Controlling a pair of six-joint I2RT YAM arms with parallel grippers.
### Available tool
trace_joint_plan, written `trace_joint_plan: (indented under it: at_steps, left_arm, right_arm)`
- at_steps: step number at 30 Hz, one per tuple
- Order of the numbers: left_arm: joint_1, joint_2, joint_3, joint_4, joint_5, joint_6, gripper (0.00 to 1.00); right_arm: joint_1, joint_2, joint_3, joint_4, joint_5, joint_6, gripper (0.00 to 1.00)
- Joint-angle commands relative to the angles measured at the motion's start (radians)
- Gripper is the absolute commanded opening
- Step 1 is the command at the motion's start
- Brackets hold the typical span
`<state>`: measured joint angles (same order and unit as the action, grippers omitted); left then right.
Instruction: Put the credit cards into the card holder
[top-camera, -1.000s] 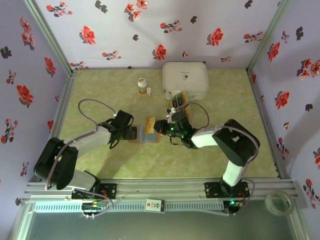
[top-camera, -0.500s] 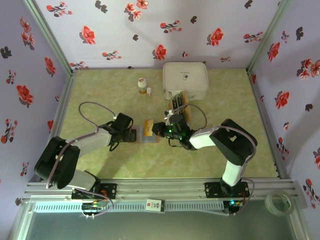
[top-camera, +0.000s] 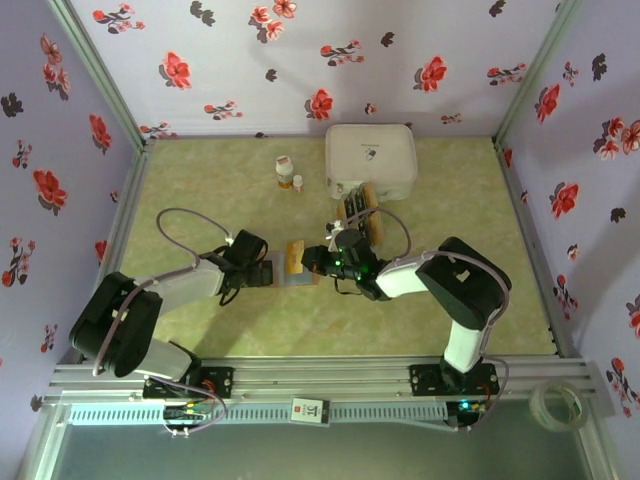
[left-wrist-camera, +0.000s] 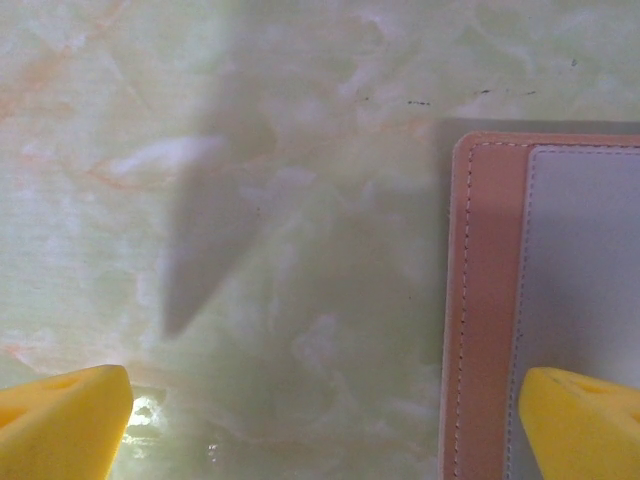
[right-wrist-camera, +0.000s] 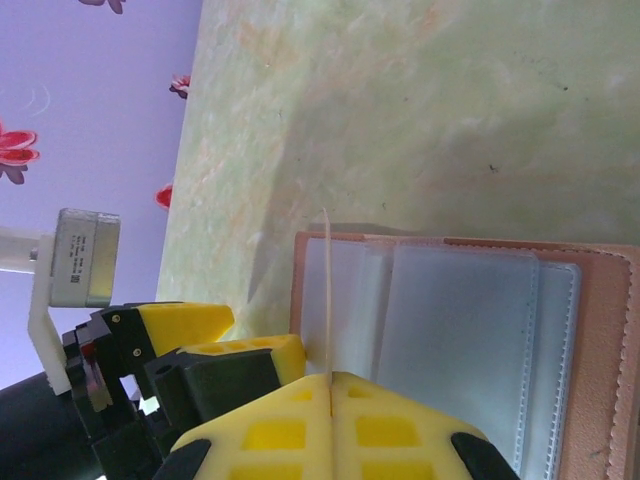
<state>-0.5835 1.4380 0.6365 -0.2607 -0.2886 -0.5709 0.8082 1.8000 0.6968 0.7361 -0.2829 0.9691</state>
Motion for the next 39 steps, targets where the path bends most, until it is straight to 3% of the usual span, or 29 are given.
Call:
trace_joint_plan:
  at_steps: [1, 39]
  left_arm:
    - [-0.009, 0.007, -0.019, -0.006, -0.033, -0.024, 1.0]
    - [-0.012, 0.014, -0.014, -0.007, -0.04, -0.021, 1.0]
  right_arm:
    - [0.009, 0.024, 0.021, 0.008, 0.024, -0.024, 0.0]
    - [0.027, 0.108, 0.043, 0.072, 0.012, 0.015, 0.0]
